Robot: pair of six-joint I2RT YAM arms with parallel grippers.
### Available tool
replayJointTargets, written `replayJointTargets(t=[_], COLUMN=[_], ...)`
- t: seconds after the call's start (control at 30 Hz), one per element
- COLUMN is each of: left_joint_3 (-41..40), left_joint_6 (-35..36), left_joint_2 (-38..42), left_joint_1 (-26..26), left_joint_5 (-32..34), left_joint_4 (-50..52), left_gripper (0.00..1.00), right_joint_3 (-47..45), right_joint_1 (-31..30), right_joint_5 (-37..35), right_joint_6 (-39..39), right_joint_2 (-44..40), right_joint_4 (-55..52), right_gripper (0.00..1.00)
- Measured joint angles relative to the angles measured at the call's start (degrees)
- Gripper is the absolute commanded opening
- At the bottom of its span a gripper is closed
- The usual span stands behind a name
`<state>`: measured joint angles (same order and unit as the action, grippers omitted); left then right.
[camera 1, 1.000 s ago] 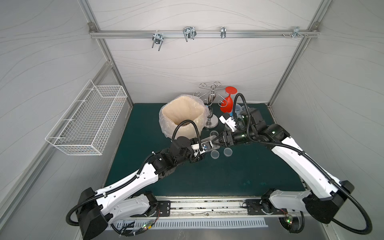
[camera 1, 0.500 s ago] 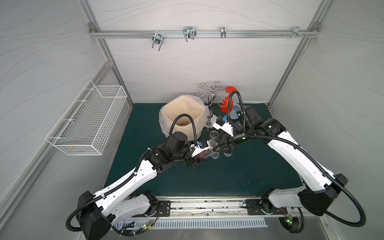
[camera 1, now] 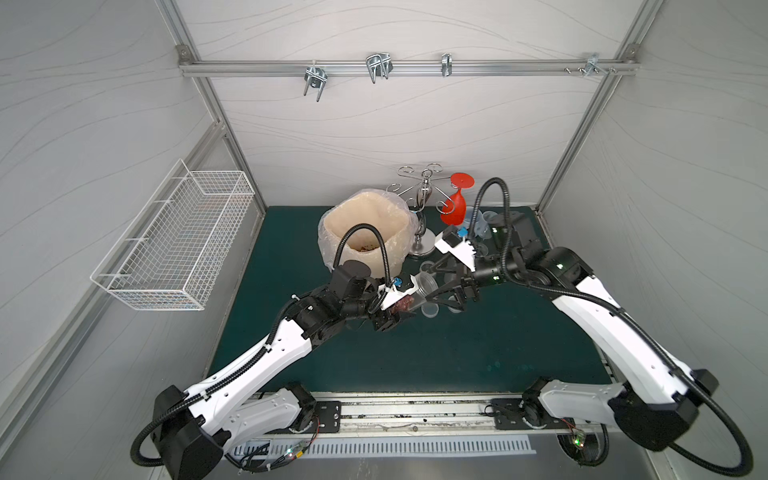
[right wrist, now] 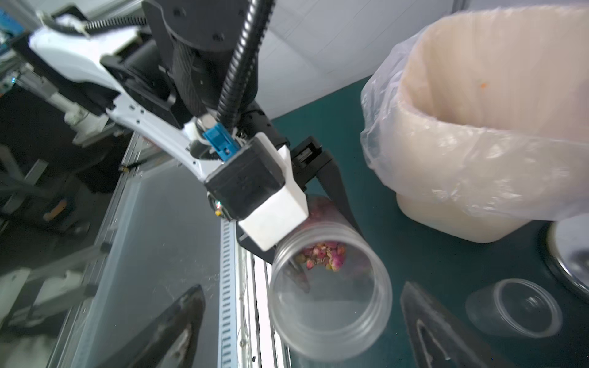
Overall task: Empty the moldy dried flower tea in the jars
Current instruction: Unscrew the lid from the jar.
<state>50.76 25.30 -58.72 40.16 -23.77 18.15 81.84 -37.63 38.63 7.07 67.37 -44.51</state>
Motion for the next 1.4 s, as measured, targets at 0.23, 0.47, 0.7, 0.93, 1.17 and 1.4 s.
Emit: replayJointTargets(t=[0.23,0.47,0.7,0.93,1.17,1.4], left_joint_3=[-1.64,-2.05,-2.05,-2.14,-2.16,-2.69], left_joint_6=[1.81,4.13,6.14,7.15,7.26,6.10], left_joint_2=[2.93,3.10,2.67,1.95,2.05,2.78], left_joint_1=[0.00,0.81,3.08,3.56,3.74,3.43], left_joint_5=[5.20,9.55,12.92,14.88,15.34,12.59], left_joint_4=[-1.79,-1.55,-1.20,0.57,2.08,3.08], left_gripper=[0.00,0.00,0.00,0.00,0.00,0.00], right_joint_3=[0.50,1.20,1.64,2.01,2.36,5.07], right_joint_1=[1.51,1.09,-2.25,-3.26,-3.67,-3.54], right_joint_5=[-5.53,-5.20,-5.20,-5.29,-3.89,-1.55], right_joint_6=[-18.56,-25.70,-27.23,-27.06,-24.98,-11.58], right_joint_2=[-3.76,3.74,6.60,8.81,10.36,12.59], right_joint_4=[-1.18,-2.99,-3.15,-3.52,-4.20,-8.31], right_gripper=[0.99,0.99,0.96,0.66,0.49,0.27])
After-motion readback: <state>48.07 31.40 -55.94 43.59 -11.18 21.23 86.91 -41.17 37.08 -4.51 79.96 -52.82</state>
